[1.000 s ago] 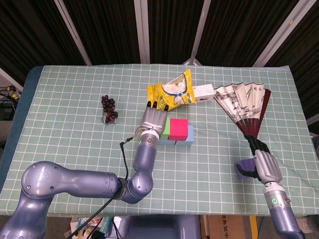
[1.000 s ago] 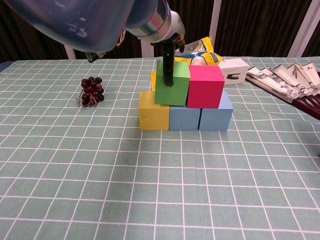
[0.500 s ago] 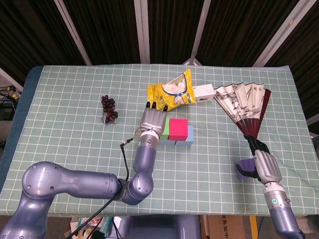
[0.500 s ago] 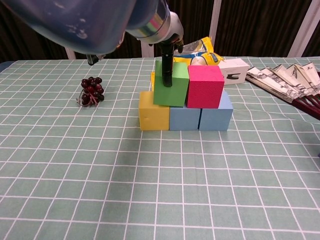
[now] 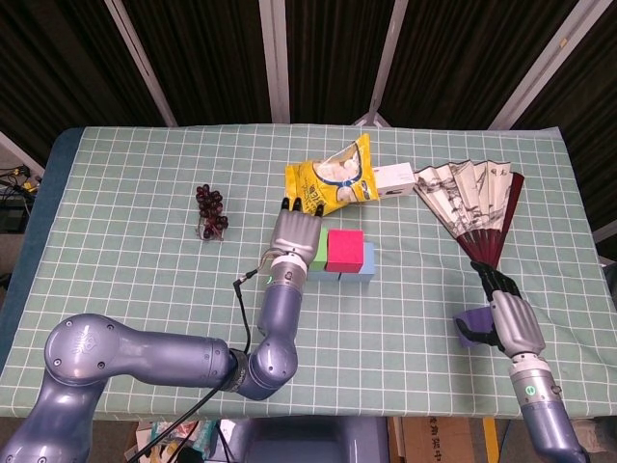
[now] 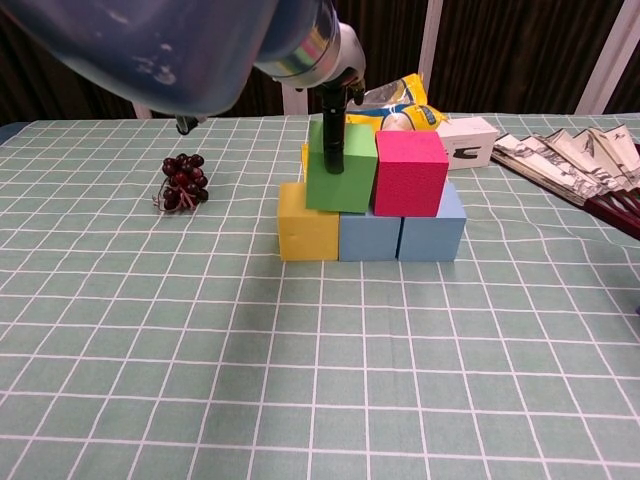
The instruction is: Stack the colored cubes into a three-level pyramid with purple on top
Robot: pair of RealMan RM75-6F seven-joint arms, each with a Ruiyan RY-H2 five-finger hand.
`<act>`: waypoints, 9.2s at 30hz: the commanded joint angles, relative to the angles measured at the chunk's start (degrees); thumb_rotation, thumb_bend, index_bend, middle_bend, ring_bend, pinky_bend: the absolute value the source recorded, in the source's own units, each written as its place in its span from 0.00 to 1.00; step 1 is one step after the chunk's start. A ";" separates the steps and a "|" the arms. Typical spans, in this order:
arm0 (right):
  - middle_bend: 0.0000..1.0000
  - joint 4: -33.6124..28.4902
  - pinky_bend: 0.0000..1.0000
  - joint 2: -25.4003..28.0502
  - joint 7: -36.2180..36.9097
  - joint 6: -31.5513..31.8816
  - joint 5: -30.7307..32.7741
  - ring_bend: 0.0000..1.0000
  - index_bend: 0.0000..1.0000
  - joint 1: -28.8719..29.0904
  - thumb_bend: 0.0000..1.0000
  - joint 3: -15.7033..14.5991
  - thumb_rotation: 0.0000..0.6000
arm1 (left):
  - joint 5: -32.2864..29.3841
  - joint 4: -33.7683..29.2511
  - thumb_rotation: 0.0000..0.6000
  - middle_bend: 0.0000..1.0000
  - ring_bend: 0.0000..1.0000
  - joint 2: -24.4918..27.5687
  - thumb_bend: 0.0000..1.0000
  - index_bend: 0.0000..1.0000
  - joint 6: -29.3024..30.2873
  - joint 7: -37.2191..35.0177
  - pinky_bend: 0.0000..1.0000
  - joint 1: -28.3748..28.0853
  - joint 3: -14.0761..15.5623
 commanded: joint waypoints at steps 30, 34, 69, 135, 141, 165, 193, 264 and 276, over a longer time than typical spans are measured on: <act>0.06 -0.26 0.00 0.27 0.44 -0.12 -0.19 0.00 0.00 0.01 0.34 -0.02 1.00 | 2.44 -0.78 1.00 0.40 0.04 -1.56 0.42 0.00 2.47 -0.37 0.00 1.33 -1.26; 0.06 -0.24 0.00 0.25 0.44 -0.12 -0.20 0.00 0.00 -0.01 0.34 -0.08 1.00 | 2.61 -0.63 1.00 0.40 0.04 -1.70 0.42 0.00 2.38 -0.33 0.00 1.49 -1.27; 0.06 0.00 0.00 0.08 0.16 -0.35 0.04 0.00 0.00 0.15 0.34 -0.24 1.00 | 4.61 0.28 1.00 0.40 0.04 -2.90 0.42 0.00 1.46 -0.65 0.00 2.12 -1.31; 0.06 0.08 0.00 0.01 0.07 -0.42 -0.08 0.00 0.00 0.18 0.34 -0.44 1.00 | 6.28 -0.56 1.00 0.21 0.03 -2.94 0.11 0.00 2.10 -1.59 0.00 3.65 -1.35; 0.06 0.06 0.00 0.11 0.12 -0.51 0.00 0.00 0.00 0.18 0.34 -0.46 1.00 | 7.00 -3.29 1.00 0.21 0.03 -1.60 0.11 0.00 2.34 -3.36 0.00 5.25 -1.52; 0.06 0.56 0.00 -0.68 -1.06 -0.45 0.38 0.00 0.00 0.39 0.34 -0.74 1.00 | 8.80 -7.20 1.00 0.21 0.03 1.65 0.11 0.00 -2.59 -8.46 0.00 9.13 1.58; 0.06 0.71 0.00 -0.77 -1.15 -0.61 0.64 0.00 0.00 0.46 0.34 -0.75 1.00 | 9.05 -5.50 1.00 0.21 0.03 0.40 0.11 0.00 -3.66 -10.11 0.00 7.42 2.90; 0.06 0.61 0.00 -0.79 -1.25 -0.72 0.40 0.00 0.00 0.43 0.34 -1.02 1.00 | 11.67 -6.84 1.00 0.18 0.03 1.45 0.21 0.00 -1.77 -14.19 0.00 9.22 3.79; 0.06 0.95 0.00 -0.97 -1.89 -0.51 -0.04 0.00 0.00 0.46 0.34 -1.25 1.00 | 21.22 -18.56 1.00 0.15 0.03 8.84 0.10 0.00 2.62 -22.14 0.00 17.39 6.75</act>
